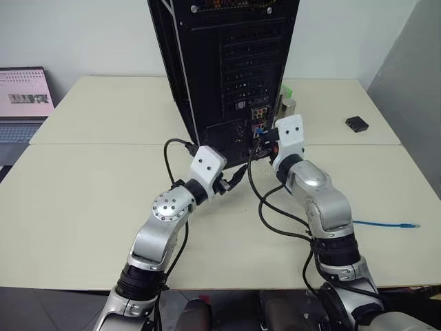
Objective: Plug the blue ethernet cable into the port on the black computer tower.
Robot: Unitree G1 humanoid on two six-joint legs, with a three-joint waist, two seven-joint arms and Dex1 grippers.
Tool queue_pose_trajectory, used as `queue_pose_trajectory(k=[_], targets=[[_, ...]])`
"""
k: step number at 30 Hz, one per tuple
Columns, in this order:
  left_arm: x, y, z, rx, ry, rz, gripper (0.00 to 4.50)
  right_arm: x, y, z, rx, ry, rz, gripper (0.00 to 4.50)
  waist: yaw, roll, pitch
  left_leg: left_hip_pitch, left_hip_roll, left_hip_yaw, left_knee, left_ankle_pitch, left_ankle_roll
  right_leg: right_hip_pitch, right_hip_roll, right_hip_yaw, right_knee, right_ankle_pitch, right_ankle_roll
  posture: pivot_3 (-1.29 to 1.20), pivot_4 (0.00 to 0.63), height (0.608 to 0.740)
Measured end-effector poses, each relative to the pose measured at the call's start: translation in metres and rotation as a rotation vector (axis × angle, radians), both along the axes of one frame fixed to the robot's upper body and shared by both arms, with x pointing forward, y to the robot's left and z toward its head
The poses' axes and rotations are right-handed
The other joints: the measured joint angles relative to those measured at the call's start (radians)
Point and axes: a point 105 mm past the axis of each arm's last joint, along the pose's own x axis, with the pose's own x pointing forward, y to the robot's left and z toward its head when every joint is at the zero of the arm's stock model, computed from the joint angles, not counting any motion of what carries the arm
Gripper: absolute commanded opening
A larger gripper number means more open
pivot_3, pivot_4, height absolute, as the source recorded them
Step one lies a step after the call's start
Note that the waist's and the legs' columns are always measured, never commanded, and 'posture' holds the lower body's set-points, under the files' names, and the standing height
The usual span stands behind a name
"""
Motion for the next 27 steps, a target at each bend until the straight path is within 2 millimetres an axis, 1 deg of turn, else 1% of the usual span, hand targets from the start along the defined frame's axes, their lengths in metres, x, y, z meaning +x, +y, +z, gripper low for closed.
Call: queue_pose_trajectory(k=[6, 27], targets=[[0.005, 0.004, 0.008, -0.003, -0.006, 0.022, 3.30, 0.000, 0.005, 0.002, 0.010, 0.007, 0.011, 0.00, -0.006, 0.000, 0.000, 0.000, 0.000, 0.000, 0.000, 0.000, 0.000, -0.001, 0.000, 0.000, 0.000, 0.000, 0.000, 0.00, 0.150, 0.740], [0.006, 0.006, 0.008, 0.000, -0.001, 0.039, 3.30, 0.011, 0.015, 0.005, -0.001, 0.013, 0.047, 0.00, -0.033, 0.000, 0.000, 0.000, 0.001, 0.001, 0.000, 0.000, 0.000, -0.002, 0.000, 0.002, 0.001, 0.000, 0.000, 0.00, 0.150, 0.740]])
